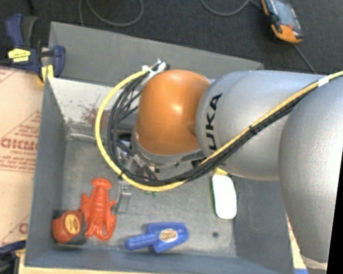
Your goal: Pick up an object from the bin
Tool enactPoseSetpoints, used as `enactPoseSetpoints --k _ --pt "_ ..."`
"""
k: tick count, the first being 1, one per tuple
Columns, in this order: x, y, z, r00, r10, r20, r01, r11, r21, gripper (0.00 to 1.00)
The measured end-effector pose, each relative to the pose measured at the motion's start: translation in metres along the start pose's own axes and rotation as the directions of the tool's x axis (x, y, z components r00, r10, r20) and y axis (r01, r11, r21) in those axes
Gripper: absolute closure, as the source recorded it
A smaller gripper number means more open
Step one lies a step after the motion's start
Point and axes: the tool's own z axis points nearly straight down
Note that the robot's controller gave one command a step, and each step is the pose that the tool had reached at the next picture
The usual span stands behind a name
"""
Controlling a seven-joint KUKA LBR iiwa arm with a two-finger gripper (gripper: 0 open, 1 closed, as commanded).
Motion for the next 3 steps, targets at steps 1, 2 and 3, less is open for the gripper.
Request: enactPoseSetpoints --k 1,2,3 --pt "0.022 0.006 0.023 0.997 0.073 0.009 -0.073 0.997 -0.001 0.00" --pt "0.041 0.031 0.061 0.999 0.042 -0.002 -0.042 0.999 0.002 0.00" --pt "0.028 0.040 0.065 0.953 -0.303 -0.001 0.303 0.953 0.001 0.00"
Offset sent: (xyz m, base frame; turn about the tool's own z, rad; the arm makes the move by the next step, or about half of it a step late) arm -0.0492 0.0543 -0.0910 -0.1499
